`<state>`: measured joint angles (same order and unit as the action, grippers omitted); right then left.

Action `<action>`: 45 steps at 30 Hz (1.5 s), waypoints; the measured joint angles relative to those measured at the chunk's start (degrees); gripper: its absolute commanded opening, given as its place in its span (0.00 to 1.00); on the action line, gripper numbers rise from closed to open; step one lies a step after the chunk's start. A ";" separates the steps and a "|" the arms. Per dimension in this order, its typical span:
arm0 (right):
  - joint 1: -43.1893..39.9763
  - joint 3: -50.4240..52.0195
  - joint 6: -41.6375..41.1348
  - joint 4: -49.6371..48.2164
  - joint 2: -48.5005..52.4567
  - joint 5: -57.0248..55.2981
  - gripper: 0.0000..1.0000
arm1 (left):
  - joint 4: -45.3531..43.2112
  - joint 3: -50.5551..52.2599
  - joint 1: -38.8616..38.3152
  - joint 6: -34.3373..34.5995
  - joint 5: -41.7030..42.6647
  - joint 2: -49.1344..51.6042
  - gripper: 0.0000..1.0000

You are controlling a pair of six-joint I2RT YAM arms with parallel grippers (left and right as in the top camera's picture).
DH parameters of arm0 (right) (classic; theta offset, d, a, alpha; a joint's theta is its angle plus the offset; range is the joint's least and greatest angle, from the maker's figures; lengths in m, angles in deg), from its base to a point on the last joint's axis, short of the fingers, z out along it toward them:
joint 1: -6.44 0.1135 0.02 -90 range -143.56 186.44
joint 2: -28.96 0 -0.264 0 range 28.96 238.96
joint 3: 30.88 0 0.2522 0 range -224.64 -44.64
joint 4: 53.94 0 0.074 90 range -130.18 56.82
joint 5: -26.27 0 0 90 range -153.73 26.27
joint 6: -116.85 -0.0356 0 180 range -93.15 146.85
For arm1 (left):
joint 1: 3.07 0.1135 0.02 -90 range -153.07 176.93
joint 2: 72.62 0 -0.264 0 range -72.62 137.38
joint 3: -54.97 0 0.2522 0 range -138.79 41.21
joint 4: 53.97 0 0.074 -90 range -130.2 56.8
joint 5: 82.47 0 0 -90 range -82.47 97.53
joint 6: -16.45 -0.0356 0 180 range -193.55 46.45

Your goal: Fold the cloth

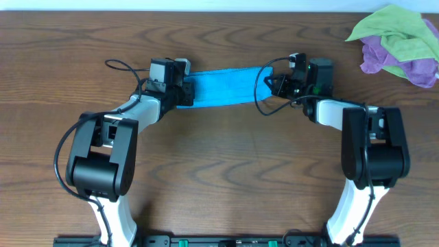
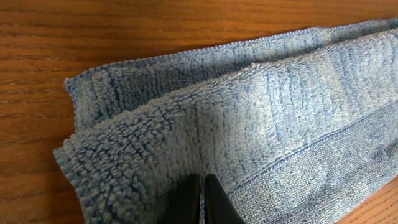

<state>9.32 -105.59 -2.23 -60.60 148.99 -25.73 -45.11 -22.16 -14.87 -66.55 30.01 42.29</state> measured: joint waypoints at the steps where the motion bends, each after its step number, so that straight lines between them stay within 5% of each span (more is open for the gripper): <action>1: 0.00 -0.28 -0.07 -0.02 0.04 0.39 0.01 | 0.00 0.00 0.00 0.00 0.00 0.00 0.06; 14: 2.25 -3.85 -0.92 0.66 0.15 5.29 0.02 | 0.00 0.00 0.00 0.00 -0.02 0.00 0.06; 17: 2.56 -3.89 -1.22 2.45 0.20 5.27 0.25 | 0.00 0.00 0.00 0.00 -0.02 0.00 0.06; 19: 2.56 -3.89 -0.92 3.17 0.26 5.09 0.29 | 0.02 0.00 0.00 0.00 -0.02 0.00 0.06; 21: 2.36 -3.89 -0.87 3.45 0.26 5.07 0.47 | 0.00 0.00 0.00 0.00 -0.02 0.00 0.06; 23: 2.05 -3.89 -0.63 3.48 0.26 4.85 0.49 | 0.00 0.00 0.00 0.00 -0.02 0.00 0.06; 29: -0.48 -4.04 -0.13 6.54 0.26 4.17 0.99 | 0.02 0.00 0.00 0.00 -0.02 0.00 0.06; 45: -3.08 -8.37 4.48 20.85 -0.07 1.11 0.99 | 0.00 0.00 0.00 0.00 -0.04 0.00 0.06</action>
<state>6.23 -113.96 2.25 -39.75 148.92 -24.62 -45.11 -22.16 -14.87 -66.55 29.97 42.29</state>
